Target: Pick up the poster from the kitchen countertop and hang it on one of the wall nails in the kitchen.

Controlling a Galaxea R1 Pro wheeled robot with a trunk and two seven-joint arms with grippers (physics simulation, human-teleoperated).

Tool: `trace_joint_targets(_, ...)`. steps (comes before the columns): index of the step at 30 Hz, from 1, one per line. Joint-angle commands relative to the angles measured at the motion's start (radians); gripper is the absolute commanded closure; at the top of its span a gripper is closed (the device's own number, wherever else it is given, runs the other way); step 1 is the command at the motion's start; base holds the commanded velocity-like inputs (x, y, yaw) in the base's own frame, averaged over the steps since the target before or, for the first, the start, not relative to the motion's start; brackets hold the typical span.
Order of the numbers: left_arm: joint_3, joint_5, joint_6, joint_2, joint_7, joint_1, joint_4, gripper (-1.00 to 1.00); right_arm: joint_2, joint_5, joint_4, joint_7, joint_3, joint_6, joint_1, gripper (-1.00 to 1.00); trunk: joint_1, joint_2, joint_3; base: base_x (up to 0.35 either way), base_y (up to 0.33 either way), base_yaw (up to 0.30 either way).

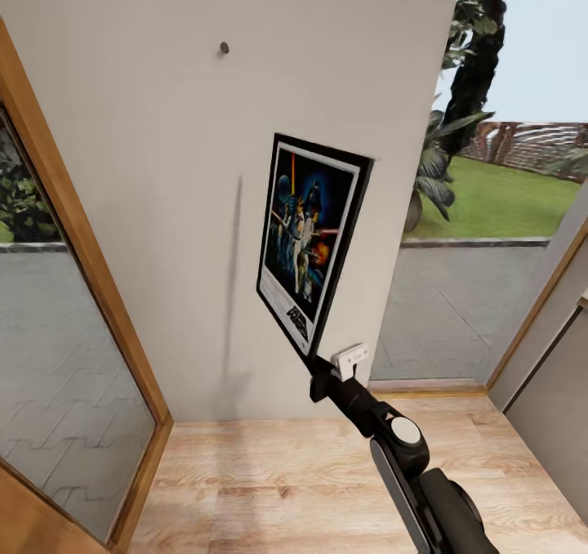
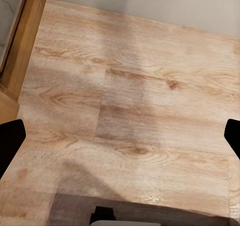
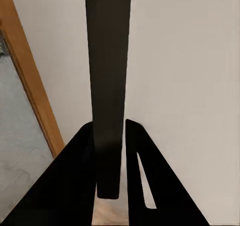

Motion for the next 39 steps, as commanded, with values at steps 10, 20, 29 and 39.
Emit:
trace_joint_targets(10, 0.0, 0.009, 0.001, 0.0, -0.006, 0.0, 0.002, -1.0, 0.003, -0.012, -0.037, 0.154, -0.002, 0.219, -0.099, 1.0, 0.001, -0.002, -0.002, 0.0, 0.0, 0.0)
trace_joint_targets(20, 0.0, 0.009, 0.001, 0.0, -0.006, 0.0, 0.002, -1.0, -0.003, -0.01, -0.037, 0.501, -0.037, 0.485, -0.347, 1.0, 0.001, -0.002, -0.002, 0.0, 0.0, 0.0)
trace_joint_targets(29, 0.0, 0.009, 0.001, -0.001, -0.006, 0.0, 0.004, -1.0, -0.024, -0.009, 0.061, 0.838, -0.152, 0.737, -0.706, 1.0, 0.001, -0.002, -0.002, 0.0, 0.0, 0.0)
trace_joint_targets(39, -0.001, -0.02, 0.001, -0.001, -0.006, 0.0, 0.005, -1.0, -0.028, -0.01, 0.193, 1.009, -0.16, 0.753, -0.837, 1.0, 0.001, -0.002, -0.002, 0.0, 0.0, 0.0)
